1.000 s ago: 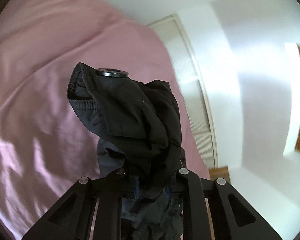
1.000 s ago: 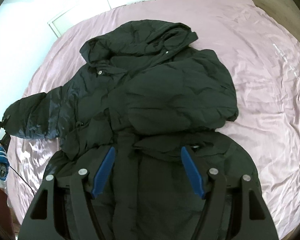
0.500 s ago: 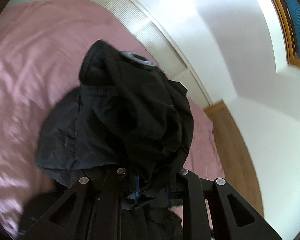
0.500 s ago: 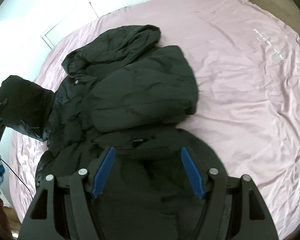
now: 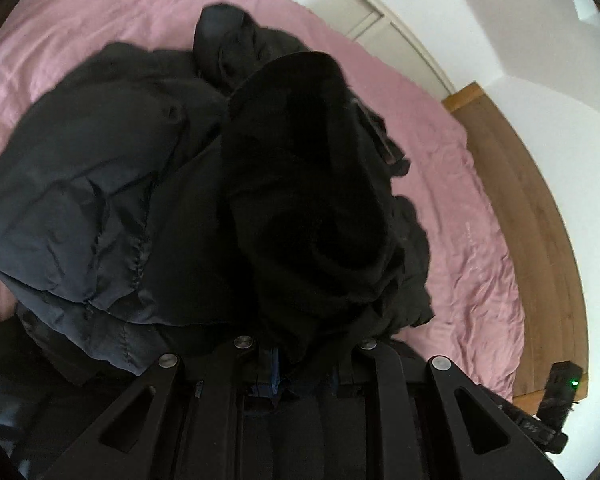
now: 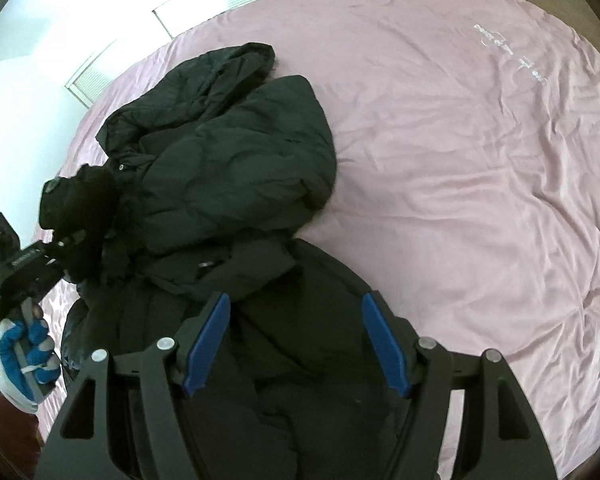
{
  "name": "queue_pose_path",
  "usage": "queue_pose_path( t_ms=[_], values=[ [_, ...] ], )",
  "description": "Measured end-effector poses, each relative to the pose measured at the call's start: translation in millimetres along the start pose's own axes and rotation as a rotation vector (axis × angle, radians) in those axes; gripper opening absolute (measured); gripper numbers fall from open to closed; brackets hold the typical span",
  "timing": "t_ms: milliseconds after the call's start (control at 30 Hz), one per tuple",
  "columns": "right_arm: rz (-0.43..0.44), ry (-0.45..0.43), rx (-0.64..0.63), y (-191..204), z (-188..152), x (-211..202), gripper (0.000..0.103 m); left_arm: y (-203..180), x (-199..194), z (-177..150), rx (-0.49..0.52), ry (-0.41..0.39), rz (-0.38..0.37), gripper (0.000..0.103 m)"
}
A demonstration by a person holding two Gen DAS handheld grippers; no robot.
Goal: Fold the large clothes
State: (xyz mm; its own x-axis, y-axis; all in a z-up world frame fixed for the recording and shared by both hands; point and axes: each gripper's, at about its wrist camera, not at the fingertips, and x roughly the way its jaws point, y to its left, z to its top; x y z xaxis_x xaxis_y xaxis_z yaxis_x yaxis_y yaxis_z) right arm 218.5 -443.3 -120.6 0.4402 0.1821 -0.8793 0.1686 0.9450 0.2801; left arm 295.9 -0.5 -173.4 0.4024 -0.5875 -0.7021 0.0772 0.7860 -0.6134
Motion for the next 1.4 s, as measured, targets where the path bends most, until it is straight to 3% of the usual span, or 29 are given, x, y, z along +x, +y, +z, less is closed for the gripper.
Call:
queue_pose_path(
  t_ms=[433,567,1400],
  values=[
    [0.005,0.014,0.007,-6.3,-8.5,6.4,0.068,-10.6,28.2,10.4,-0.032,0.023,0.028,0.017],
    [0.004,0.012,-0.010,-1.0,-8.6,6.4,0.068,-4.7,34.2,7.9,-0.027,0.035,0.037,0.025],
    [0.022,0.024,-0.057,48.0,-5.8,20.3,0.068,19.4,42.9,26.2,-0.060,0.025,0.104,0.027]
  ],
)
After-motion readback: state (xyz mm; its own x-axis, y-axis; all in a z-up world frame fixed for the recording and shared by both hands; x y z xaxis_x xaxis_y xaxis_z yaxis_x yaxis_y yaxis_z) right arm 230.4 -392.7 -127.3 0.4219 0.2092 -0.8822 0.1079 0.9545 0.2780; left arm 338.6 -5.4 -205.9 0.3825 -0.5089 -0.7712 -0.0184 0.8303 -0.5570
